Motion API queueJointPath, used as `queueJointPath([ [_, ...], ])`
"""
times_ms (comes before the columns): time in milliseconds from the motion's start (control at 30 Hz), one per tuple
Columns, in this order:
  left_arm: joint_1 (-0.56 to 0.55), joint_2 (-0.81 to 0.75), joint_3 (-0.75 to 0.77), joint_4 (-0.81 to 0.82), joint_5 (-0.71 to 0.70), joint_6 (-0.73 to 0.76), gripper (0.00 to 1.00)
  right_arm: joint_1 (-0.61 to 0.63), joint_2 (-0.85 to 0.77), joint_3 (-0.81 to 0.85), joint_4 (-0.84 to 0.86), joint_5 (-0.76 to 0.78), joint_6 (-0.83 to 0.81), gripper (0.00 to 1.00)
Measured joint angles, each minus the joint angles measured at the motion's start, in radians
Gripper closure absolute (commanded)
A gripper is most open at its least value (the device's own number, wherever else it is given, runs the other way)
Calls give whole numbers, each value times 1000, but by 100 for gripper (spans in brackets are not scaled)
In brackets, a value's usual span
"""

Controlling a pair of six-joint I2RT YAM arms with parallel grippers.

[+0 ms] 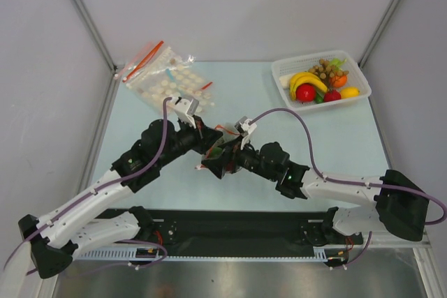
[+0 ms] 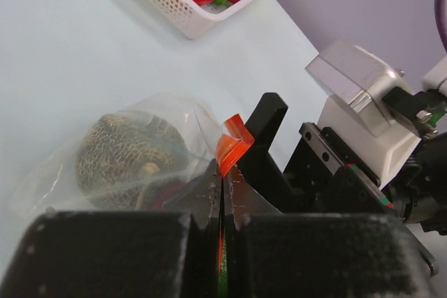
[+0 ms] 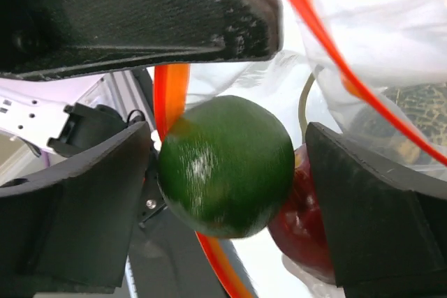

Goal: Place the food in the zip-top bag and seal the zipper
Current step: Place the fake fruit in the zipper food storage bag.

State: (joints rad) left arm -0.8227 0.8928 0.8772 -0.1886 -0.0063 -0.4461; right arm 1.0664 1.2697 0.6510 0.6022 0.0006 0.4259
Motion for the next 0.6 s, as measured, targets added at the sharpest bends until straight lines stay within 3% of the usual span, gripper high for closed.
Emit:
queueJointPath([
  [267, 0, -25, -21, 10, -23, -17, 100, 61, -26, 28, -113, 143, -27, 7],
  [600, 33, -10, -31, 10, -68, -25, 100, 77, -38, 135, -288, 321, -45, 1],
])
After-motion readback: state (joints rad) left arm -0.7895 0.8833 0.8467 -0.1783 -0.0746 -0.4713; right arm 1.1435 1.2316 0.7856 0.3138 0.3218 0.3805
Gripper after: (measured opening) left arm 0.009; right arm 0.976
